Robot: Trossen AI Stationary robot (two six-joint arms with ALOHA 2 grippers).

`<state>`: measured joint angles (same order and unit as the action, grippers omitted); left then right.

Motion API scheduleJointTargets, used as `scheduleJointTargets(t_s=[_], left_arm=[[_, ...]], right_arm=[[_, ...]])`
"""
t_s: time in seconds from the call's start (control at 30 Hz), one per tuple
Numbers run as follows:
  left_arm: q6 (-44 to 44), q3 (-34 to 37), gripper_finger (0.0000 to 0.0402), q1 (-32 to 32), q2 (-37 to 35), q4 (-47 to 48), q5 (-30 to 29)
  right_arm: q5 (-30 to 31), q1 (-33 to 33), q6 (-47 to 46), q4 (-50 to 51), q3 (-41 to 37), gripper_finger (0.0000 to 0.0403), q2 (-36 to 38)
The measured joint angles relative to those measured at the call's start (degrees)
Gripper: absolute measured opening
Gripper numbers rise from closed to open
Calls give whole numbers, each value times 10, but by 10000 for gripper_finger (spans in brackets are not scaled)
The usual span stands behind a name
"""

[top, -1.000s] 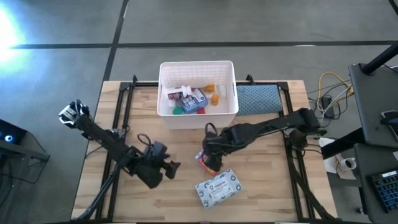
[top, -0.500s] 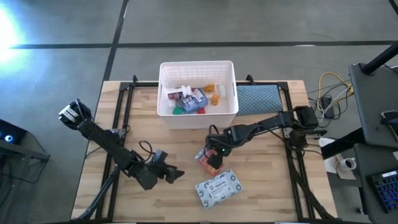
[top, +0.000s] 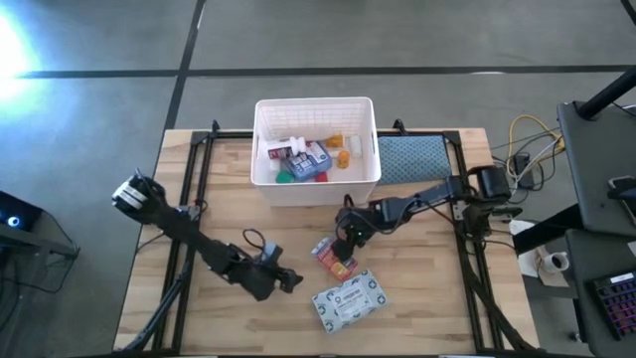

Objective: Pick & place medical supplies in basket/bin
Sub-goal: Put the red pill box into the white bin

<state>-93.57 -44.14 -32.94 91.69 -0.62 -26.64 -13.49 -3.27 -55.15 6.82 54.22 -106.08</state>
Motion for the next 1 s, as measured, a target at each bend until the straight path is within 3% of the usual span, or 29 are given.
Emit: scheduleJointTargets(t_s=[0.3, 0.67, 1.0], left_arm=[[56, -11, 333, 77, 102, -158, 48], [166, -82, 333, 109, 155, -143, 62], [172, -91, 333, 117, 163, -144, 58]], right_arm=[[-42, -6, -12, -27, -4, 251, -3], [-56, -42, 14, -25, 27, 250, -22], [-49, -59, 4, -61, 28, 233, -34]])
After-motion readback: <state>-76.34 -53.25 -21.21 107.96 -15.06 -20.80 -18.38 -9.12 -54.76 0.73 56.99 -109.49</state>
